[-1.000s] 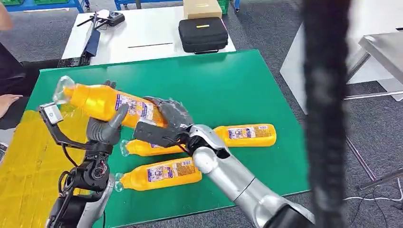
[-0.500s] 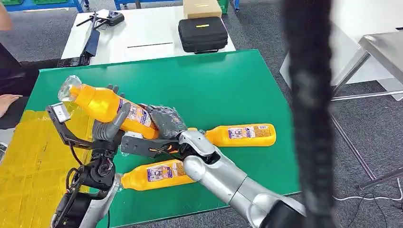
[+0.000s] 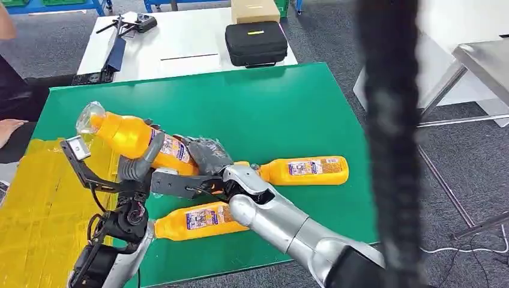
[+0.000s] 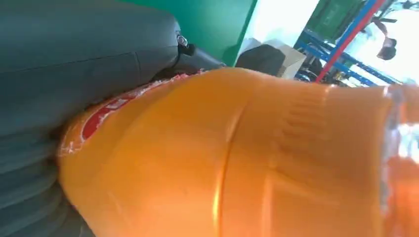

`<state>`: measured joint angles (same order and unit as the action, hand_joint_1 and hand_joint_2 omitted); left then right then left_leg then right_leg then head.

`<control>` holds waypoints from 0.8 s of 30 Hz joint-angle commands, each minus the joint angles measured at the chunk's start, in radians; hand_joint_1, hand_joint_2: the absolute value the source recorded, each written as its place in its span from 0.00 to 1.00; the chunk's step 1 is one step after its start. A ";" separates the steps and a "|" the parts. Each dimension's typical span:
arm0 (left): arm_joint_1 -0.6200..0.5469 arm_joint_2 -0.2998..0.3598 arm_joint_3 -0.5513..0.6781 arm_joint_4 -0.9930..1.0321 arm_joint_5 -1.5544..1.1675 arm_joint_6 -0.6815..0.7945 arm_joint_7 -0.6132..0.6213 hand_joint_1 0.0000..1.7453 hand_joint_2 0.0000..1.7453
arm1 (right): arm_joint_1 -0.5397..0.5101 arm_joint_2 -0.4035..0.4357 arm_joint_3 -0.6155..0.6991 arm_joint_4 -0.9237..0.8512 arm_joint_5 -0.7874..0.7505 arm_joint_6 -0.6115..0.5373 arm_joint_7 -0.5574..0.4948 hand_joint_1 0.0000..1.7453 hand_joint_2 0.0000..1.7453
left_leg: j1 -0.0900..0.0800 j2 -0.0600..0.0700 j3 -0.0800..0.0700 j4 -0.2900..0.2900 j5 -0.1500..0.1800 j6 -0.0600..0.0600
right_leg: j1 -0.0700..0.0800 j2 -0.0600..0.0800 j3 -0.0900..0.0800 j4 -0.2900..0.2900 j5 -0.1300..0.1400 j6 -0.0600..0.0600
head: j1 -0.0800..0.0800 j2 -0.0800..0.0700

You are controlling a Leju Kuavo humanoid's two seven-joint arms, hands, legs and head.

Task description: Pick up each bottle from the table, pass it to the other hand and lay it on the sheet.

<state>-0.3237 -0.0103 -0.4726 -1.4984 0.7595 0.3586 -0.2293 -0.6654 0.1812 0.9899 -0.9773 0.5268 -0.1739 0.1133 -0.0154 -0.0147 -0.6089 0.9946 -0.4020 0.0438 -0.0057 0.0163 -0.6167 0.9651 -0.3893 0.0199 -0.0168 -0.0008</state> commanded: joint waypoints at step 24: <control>0.075 0.246 0.421 0.081 -1.859 0.210 0.194 1.00 1.00 | 0.195 -0.213 -0.033 -0.481 0.215 0.162 0.089 0.00 1.00 | 0.000 0.002 0.002 -0.002 0.000 -0.002 | 0.001 -0.002 0.000 0.000 0.000 -0.002 | 0.000 0.000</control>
<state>-0.2146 0.1647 -0.0977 -1.6722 -0.9395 0.6216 -0.1146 -0.4793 0.0400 0.9319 -1.3162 0.7443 -0.0419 0.1786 -0.0150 -0.0115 -0.6106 0.9942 -0.4016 0.0433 -0.0045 0.0168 -0.6197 0.9651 -0.3883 0.0175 -0.0164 -0.0008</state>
